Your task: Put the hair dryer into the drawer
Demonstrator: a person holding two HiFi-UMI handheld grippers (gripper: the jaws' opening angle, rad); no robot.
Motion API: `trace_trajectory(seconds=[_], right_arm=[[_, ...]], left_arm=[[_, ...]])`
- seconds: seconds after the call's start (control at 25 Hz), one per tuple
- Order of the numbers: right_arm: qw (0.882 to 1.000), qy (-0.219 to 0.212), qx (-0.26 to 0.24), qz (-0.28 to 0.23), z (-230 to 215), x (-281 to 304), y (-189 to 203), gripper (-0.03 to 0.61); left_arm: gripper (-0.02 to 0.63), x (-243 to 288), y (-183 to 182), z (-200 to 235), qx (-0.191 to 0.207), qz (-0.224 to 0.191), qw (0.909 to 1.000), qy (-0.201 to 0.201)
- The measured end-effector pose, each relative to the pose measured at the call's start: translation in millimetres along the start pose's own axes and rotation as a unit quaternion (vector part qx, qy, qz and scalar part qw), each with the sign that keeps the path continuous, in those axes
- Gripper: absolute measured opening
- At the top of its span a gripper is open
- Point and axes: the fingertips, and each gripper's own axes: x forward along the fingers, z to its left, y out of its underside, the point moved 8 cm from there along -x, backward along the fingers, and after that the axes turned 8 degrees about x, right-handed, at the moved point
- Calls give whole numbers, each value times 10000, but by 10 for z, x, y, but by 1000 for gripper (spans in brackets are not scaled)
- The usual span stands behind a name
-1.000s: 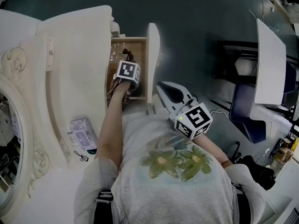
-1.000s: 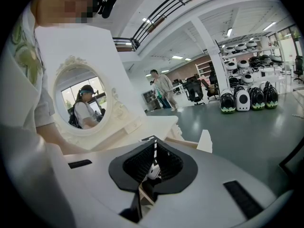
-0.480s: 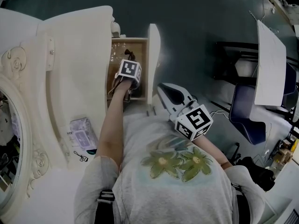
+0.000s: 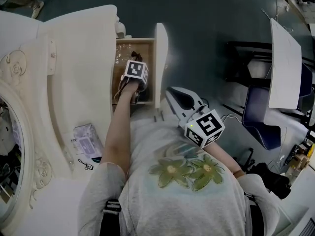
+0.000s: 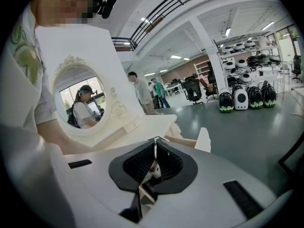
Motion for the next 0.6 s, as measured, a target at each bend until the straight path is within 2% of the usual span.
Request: trace_trajectory(seconds=[0.6], right_arm=[[10000,19,12,40,-19,-21,9,25]], left_arm=[[210,72,-12,17,-49,89,9999,-18]])
